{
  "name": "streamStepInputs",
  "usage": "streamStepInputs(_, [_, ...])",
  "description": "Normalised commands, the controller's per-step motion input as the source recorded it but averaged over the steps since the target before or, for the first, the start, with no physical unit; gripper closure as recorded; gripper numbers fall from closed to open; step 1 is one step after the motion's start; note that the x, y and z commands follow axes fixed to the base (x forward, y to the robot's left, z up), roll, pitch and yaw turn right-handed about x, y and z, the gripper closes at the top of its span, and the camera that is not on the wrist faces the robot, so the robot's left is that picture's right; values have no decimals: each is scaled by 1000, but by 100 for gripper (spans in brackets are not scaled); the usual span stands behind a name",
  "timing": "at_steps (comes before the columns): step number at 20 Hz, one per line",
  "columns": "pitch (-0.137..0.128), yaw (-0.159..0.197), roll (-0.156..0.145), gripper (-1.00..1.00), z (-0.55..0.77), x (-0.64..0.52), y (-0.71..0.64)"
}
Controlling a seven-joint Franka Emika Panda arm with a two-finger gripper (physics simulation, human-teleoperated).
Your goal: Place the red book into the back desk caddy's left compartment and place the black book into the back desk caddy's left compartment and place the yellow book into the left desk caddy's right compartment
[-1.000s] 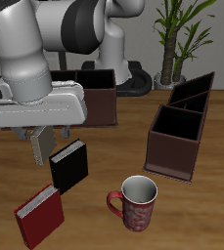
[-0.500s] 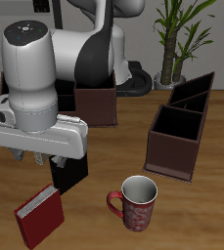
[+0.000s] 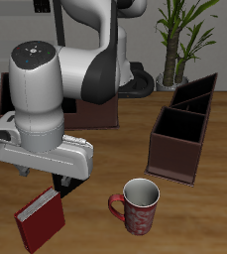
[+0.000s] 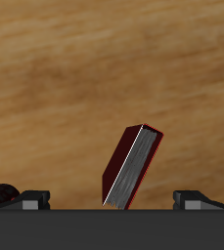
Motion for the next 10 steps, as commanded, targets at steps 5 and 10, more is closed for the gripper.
streamStepInputs(5, [3,-112,46,-100,-55,116,-180])
streamStepInputs(10, [8,-70,32,-100,-79,81,-348])
